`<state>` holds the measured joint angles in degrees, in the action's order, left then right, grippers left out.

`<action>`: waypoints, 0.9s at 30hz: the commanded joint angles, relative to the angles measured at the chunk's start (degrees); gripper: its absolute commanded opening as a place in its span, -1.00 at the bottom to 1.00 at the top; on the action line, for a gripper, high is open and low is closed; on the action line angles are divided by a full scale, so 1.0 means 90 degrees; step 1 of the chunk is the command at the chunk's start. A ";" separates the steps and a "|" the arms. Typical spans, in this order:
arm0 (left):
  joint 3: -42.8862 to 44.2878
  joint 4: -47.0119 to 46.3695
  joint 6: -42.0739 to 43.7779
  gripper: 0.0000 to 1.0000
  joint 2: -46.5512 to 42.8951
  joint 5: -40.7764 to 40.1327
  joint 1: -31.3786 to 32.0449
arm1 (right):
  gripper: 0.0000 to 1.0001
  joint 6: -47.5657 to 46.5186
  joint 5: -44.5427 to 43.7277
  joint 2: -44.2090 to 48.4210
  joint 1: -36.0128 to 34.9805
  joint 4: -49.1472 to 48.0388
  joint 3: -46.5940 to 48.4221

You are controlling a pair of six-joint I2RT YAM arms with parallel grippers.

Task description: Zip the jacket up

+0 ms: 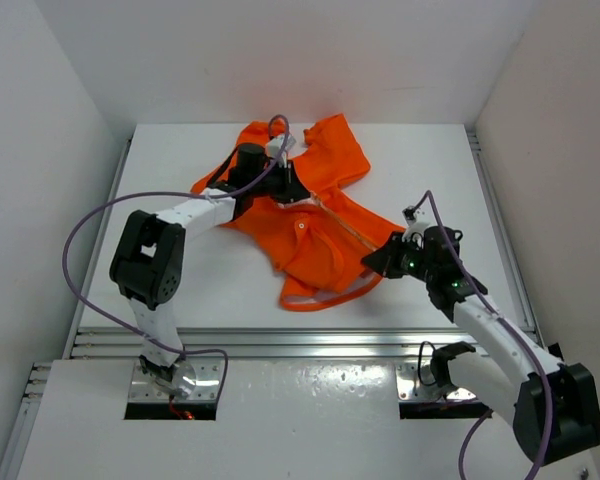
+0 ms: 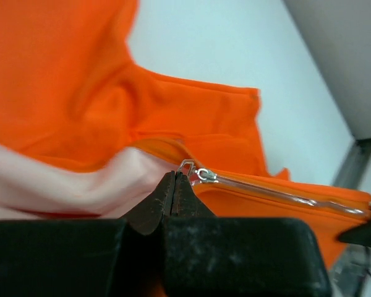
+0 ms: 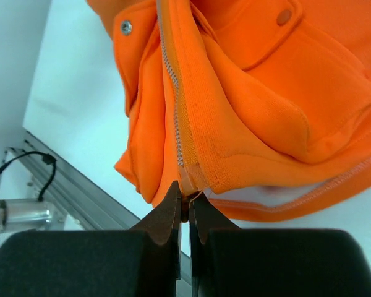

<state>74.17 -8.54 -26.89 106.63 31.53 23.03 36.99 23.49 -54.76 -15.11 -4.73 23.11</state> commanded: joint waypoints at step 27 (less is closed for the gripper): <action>0.4404 0.1327 0.3330 -1.00 0.1766 -0.4452 -0.1747 | -0.90 -0.1258 0.0132 0.0265 0.2812 0.2081 0.0058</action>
<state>109.54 3.42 0.67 122.28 -8.14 7.42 26.52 21.78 -50.96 9.96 16.75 21.65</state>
